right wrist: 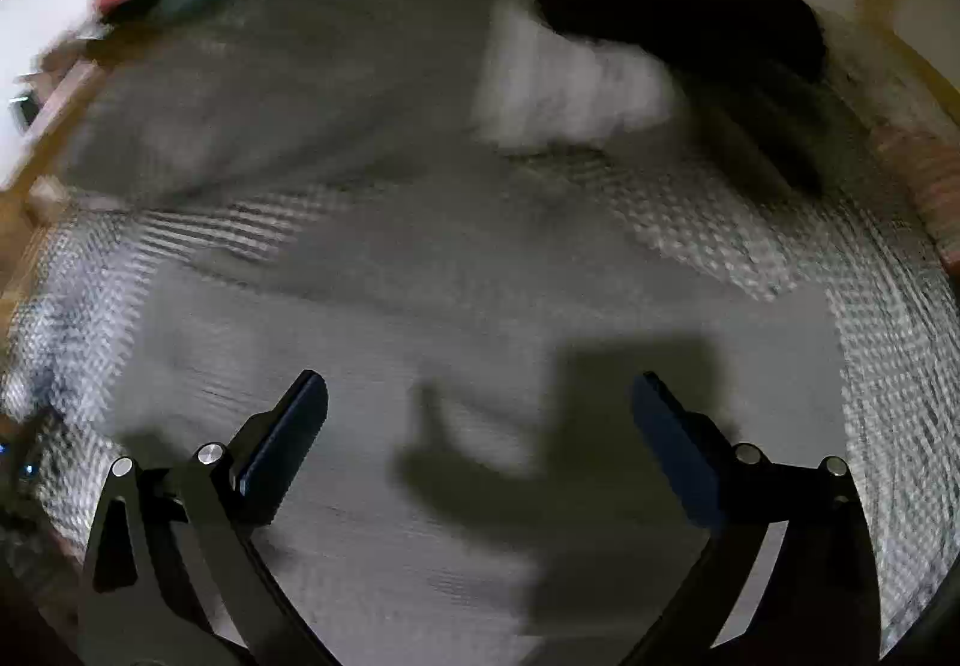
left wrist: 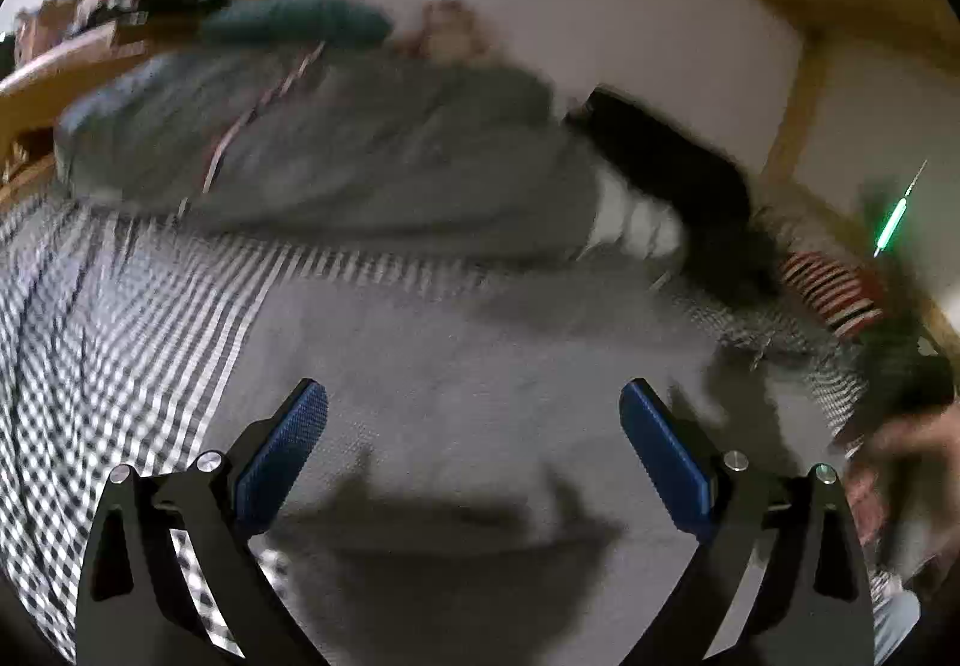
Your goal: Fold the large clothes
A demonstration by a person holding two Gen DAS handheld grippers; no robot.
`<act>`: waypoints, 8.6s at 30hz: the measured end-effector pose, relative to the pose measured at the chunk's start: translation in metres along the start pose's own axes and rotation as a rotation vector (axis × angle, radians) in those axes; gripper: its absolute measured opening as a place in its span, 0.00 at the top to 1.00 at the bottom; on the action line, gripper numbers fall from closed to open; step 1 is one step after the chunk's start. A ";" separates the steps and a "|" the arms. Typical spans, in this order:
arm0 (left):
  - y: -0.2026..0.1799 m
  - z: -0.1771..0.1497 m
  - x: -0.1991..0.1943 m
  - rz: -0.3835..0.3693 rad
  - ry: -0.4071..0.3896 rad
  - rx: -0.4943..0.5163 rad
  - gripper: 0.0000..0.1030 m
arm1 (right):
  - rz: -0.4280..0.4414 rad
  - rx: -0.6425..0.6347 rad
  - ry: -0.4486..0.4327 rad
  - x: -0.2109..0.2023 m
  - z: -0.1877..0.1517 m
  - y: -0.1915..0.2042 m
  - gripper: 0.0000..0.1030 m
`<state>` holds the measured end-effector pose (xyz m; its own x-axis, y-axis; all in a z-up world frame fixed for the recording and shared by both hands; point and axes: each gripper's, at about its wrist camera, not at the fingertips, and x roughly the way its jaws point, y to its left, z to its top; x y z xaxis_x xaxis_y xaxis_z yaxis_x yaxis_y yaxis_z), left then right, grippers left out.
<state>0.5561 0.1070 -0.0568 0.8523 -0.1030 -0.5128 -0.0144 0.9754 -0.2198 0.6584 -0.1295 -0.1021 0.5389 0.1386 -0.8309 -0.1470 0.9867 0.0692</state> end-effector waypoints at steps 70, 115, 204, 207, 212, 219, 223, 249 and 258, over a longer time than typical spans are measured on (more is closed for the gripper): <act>-0.048 -0.094 0.088 0.208 0.323 0.278 0.04 | -0.121 -0.010 -0.010 0.006 -0.127 -0.080 0.02; 0.038 -0.273 -0.110 -0.178 0.267 -0.008 0.05 | 0.000 0.033 -0.131 -0.111 -0.314 -0.137 0.02; 0.053 -0.292 -0.099 -0.250 0.484 -0.251 0.26 | 0.325 0.106 -0.045 -0.075 -0.368 -0.219 0.58; 0.047 -0.297 -0.090 -0.134 0.468 -0.251 0.16 | 0.310 0.072 -0.046 -0.077 -0.370 -0.211 0.54; 0.047 -0.290 -0.090 -0.184 0.422 -0.358 0.45 | 0.416 0.052 -0.110 -0.086 -0.373 -0.198 0.81; 0.046 -0.296 -0.112 -0.198 0.410 -0.357 0.91 | 0.627 0.161 -0.192 -0.096 -0.368 -0.206 0.82; 0.039 -0.288 -0.121 -0.228 0.408 -0.309 0.91 | 0.659 0.193 -0.181 -0.094 -0.368 -0.207 0.82; 0.027 -0.271 -0.096 -0.295 0.474 -0.354 0.91 | 0.594 0.281 0.274 -0.023 -0.427 -0.180 0.08; 0.048 -0.271 -0.106 -0.323 0.453 -0.362 0.91 | 0.676 0.218 0.167 -0.032 -0.415 -0.163 0.80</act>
<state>0.3232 0.1117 -0.2374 0.5406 -0.5282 -0.6549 -0.0371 0.7627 -0.6457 0.3205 -0.3298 -0.3160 0.2529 0.7258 -0.6397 -0.2252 0.6872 0.6907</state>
